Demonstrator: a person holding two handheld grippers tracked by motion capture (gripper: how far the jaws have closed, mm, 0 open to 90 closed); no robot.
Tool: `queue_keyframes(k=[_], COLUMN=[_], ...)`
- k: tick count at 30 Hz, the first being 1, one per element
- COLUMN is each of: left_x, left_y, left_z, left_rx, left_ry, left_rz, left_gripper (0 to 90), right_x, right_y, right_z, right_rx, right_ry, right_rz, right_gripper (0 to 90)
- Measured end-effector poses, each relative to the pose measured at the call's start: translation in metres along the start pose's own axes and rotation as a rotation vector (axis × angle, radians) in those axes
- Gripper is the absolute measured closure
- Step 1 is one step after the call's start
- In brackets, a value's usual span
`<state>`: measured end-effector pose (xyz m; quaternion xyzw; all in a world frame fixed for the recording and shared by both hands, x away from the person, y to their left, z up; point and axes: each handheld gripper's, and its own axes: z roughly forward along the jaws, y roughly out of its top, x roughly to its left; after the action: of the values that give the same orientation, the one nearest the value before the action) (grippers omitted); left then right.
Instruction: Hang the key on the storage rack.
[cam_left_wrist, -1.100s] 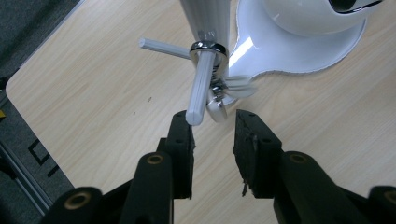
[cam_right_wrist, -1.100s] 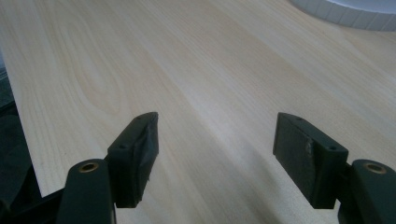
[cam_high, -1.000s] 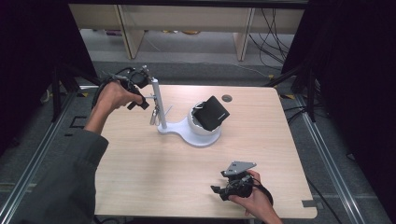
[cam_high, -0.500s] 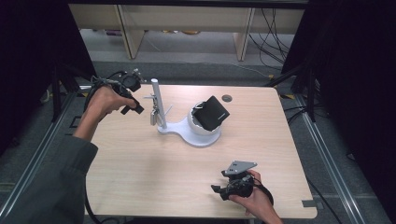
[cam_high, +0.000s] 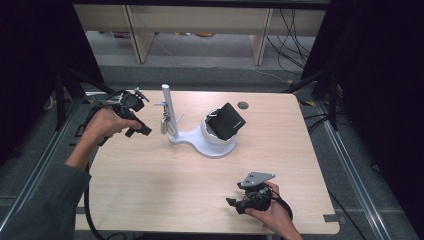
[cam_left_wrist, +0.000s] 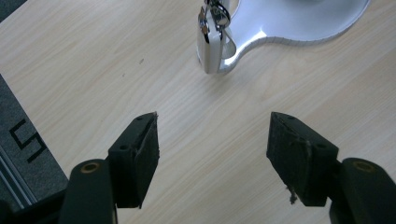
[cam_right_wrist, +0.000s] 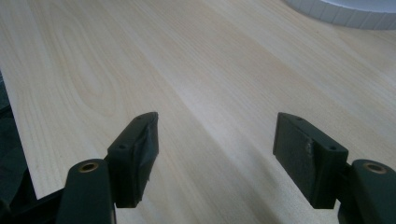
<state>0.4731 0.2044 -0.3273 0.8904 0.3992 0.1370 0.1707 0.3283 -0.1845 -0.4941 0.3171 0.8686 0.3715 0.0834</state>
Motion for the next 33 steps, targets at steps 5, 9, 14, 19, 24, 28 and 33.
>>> queue_keyframes(k=[5, 9, 14, 19, 24, 28, 33], left_x=[-0.001, -0.004, -0.009, -0.02, -0.03, -0.038, -0.05], left_y=[-0.012, -0.019, -0.026, -0.036, -0.047, -0.054, -0.064], left_z=[0.003, 0.006, 0.009, 0.014, 0.024, 0.03, 0.033], left_rx=[-0.016, -0.021, -0.027, -0.043, -0.048, -0.049, -0.074], left_ry=[-0.032, -0.044, -0.06, -0.068, -0.089, -0.113, -0.113], left_rz=[-0.024, -0.022, -0.016, 0.009, 0.023, 0.02, 0.036], left_gripper=[31.3, 30.4, 29.5, 28.8, 26.8, 26.0, 24.3], right_x=[-0.001, -0.002, -0.002, -0.003, -0.003, -0.004, -0.004], right_y=[0.0, 0.0, 0.0, 0.0, 0.001, 0.0, 0.001], right_z=[0.0, 0.0, 0.001, 0.0, -0.002, 0.0, 0.001], right_rx=[0.002, -0.003, -0.001, -0.008, -0.008, -0.01, -0.017], right_ry=[0.004, -0.002, -0.003, -0.01, -0.008, -0.018, -0.014], right_rz=[0.006, -0.006, -0.004, -0.01, 0.0, -0.016, -0.015], right_gripper=[32.2, 32.1, 32.1, 32.1, 32.1, 32.1, 32.0])
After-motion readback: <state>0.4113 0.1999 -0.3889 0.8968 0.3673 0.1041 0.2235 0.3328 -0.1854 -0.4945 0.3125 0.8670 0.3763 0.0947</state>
